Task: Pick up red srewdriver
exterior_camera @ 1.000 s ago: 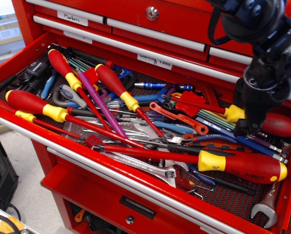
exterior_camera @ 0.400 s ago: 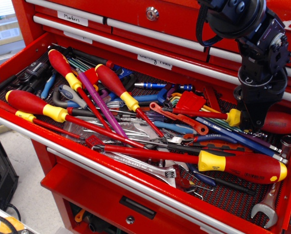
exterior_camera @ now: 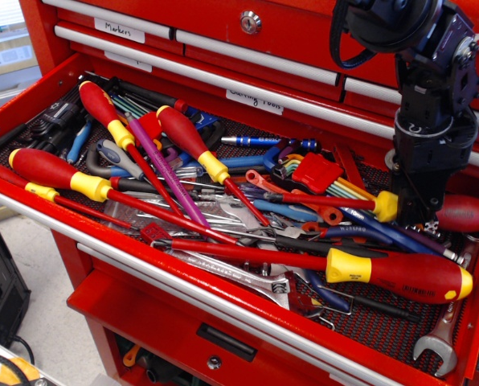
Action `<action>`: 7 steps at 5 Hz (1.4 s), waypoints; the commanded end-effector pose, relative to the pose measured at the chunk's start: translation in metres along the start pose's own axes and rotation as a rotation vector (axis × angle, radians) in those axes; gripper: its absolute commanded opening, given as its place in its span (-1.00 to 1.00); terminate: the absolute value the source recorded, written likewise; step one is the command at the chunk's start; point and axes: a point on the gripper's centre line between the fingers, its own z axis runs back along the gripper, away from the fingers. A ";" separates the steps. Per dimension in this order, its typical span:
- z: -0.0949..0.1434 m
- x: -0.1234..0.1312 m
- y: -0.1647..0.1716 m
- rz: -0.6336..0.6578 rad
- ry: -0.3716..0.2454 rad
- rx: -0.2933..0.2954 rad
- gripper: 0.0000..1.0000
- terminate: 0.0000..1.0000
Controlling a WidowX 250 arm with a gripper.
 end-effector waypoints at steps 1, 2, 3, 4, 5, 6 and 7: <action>0.083 0.003 -0.031 0.094 0.103 0.023 -1.00 -1.00; 0.110 -0.010 -0.036 0.125 0.162 0.050 -1.00 -1.00; 0.132 -0.024 -0.032 0.140 0.169 0.083 -1.00 -1.00; 0.161 -0.033 -0.023 0.128 0.208 0.120 -1.00 -1.00; 0.183 -0.038 -0.011 0.111 0.228 0.121 -1.00 -1.00; 0.194 -0.041 -0.009 0.117 0.296 0.091 -1.00 -1.00; 0.197 -0.043 -0.010 0.097 0.289 0.061 -1.00 1.00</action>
